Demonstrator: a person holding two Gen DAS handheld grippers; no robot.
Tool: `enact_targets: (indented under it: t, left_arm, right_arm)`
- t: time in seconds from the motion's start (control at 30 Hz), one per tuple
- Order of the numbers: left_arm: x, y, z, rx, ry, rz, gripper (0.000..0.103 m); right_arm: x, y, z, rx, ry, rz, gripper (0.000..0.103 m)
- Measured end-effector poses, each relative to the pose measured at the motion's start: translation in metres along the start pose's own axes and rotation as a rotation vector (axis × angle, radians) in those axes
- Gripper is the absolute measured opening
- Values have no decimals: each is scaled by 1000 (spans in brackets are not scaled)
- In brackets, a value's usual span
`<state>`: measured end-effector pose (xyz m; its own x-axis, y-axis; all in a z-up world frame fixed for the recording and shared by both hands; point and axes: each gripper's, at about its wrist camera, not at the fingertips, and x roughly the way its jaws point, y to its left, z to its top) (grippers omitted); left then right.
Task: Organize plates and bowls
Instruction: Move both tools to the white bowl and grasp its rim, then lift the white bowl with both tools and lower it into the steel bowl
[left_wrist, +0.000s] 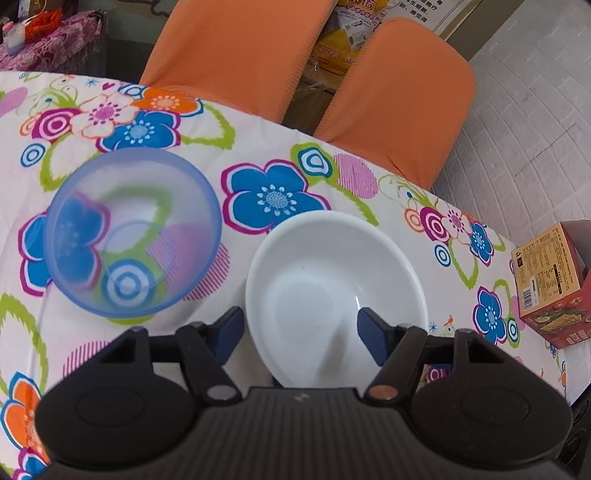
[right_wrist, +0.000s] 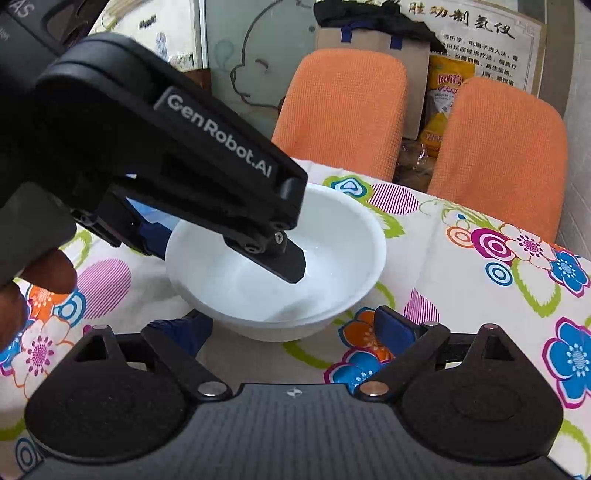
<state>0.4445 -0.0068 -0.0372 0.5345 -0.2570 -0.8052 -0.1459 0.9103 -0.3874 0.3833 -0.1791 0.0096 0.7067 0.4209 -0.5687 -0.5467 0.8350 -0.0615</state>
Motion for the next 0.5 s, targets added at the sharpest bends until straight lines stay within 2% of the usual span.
enact_targets:
  t: [0.33, 0.37, 0.43, 0.5]
  left_arm:
    - [3, -7, -3, 51, -19, 6, 69]
    - [4, -8, -2, 68, -16, 2, 57]
    - [6, -14, -1, 126, -9, 28, 38]
    - [0, -17, 0, 179, -24, 21, 34]
  right_arm:
    - [7, 4, 7, -2, -8, 8, 84]
    - [9, 4, 9, 1, -19, 6, 80]
    - [8, 6, 12, -6, -81, -8, 79]
    - [-1, 12, 13, -57, -137, -36, 79]
